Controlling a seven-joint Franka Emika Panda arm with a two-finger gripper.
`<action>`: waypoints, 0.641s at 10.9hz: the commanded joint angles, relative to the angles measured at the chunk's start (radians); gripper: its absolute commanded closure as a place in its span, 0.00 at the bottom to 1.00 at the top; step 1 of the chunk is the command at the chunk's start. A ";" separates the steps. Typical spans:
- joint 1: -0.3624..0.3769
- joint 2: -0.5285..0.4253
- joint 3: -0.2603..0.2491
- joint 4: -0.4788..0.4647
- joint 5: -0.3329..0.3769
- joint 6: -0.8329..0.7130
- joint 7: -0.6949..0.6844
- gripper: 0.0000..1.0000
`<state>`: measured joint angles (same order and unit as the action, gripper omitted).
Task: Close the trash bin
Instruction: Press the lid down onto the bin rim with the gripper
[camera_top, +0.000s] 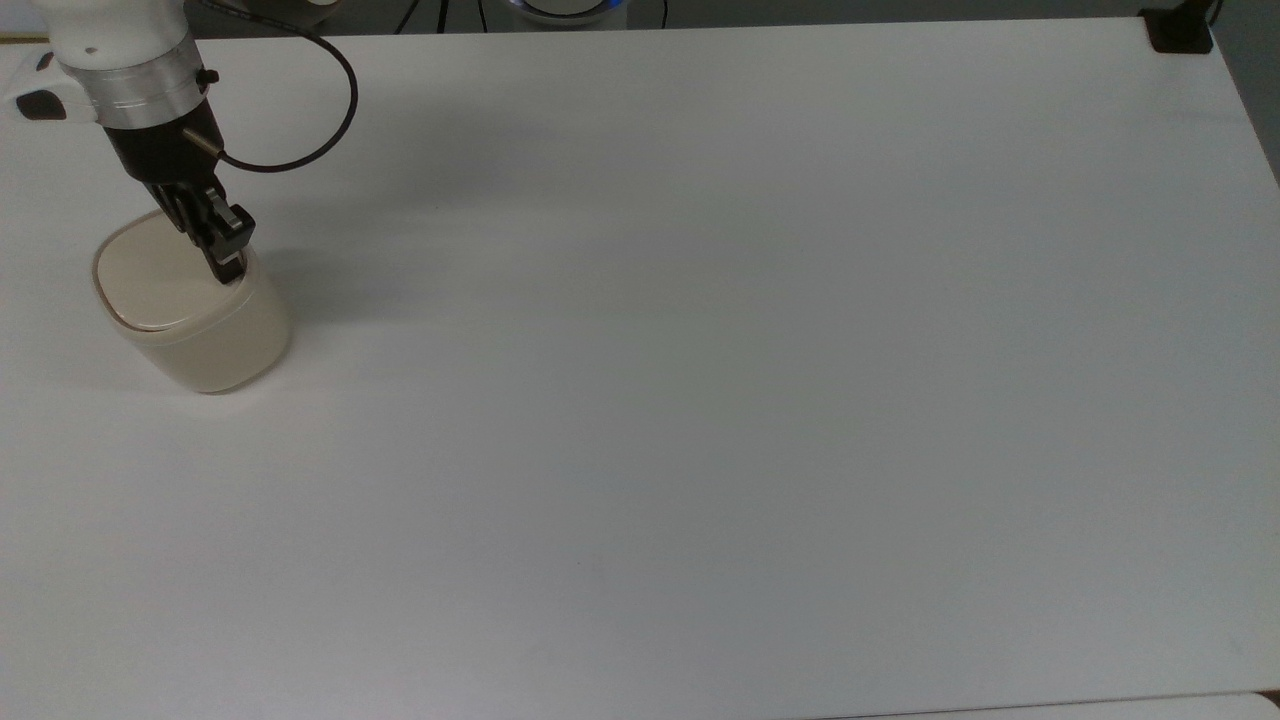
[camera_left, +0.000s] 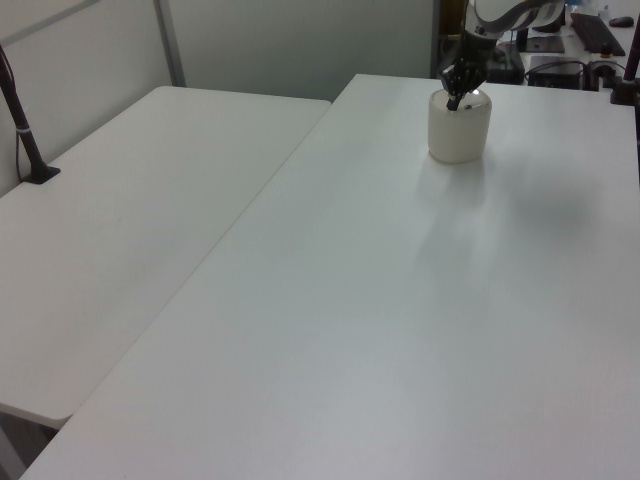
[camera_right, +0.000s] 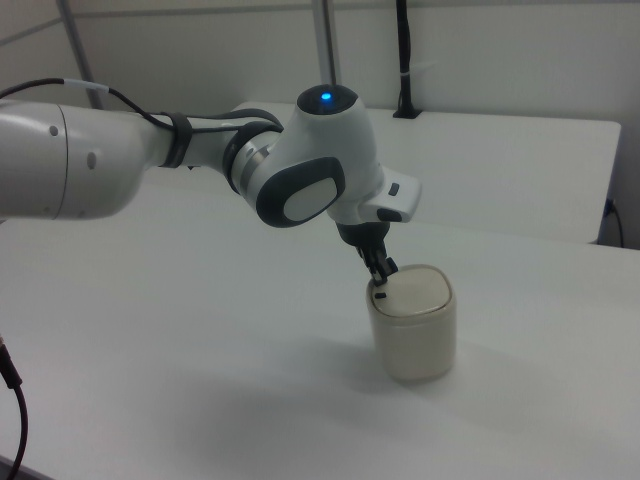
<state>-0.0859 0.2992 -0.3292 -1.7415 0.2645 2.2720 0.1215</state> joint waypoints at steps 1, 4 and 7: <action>0.005 0.029 -0.025 -0.098 0.004 0.011 -0.043 1.00; 0.009 0.014 -0.048 -0.027 -0.010 -0.090 -0.045 1.00; 0.017 -0.018 -0.048 0.008 -0.077 -0.150 -0.039 0.94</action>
<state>-0.0860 0.2920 -0.3549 -1.7322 0.2492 2.2040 0.1040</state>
